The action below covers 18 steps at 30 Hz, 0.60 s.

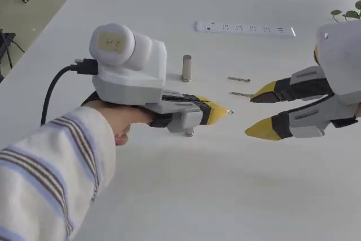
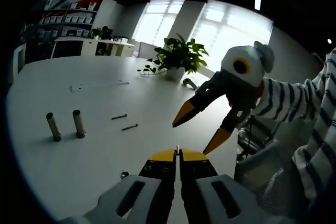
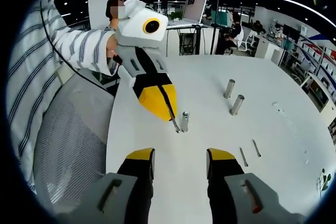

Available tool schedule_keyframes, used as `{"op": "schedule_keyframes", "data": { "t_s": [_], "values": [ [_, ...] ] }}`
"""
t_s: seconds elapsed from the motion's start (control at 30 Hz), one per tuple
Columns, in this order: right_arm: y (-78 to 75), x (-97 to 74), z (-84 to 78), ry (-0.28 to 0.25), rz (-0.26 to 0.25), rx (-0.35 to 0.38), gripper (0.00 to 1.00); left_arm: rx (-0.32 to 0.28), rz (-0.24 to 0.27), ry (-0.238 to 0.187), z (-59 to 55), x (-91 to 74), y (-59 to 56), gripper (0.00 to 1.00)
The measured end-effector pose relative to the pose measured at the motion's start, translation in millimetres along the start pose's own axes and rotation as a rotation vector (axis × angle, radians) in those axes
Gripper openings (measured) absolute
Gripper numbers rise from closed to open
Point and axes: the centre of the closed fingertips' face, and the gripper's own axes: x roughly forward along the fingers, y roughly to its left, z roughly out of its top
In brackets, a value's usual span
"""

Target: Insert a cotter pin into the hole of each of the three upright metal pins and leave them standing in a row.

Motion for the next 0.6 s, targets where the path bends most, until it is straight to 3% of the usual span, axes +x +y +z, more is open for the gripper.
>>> {"op": "schedule_keyframes", "data": {
  "t_s": [0.13,0.23,0.3,0.6],
  "values": [
    [4.2,-1.5,-2.8,-0.004,0.036,0.022,0.36,0.1,-0.023,-0.02,4.2,-1.2,-5.2,0.0],
    [10.2,-2.8,-1.8,-0.013,0.077,0.034,0.36,0.21,-0.046,-0.027,5.8,-2.3,-9.0,0.0],
    [14.9,-3.1,-1.2,-0.016,0.106,0.044,0.36,0.205,-0.046,-0.011,2.3,-2.7,-8.6,0.0],
    [22.1,-0.8,0.7,-0.013,0.155,0.043,0.35,0.305,-0.076,-0.002,-1.6,-5.0,-11.9,0.0]
  ]
}}
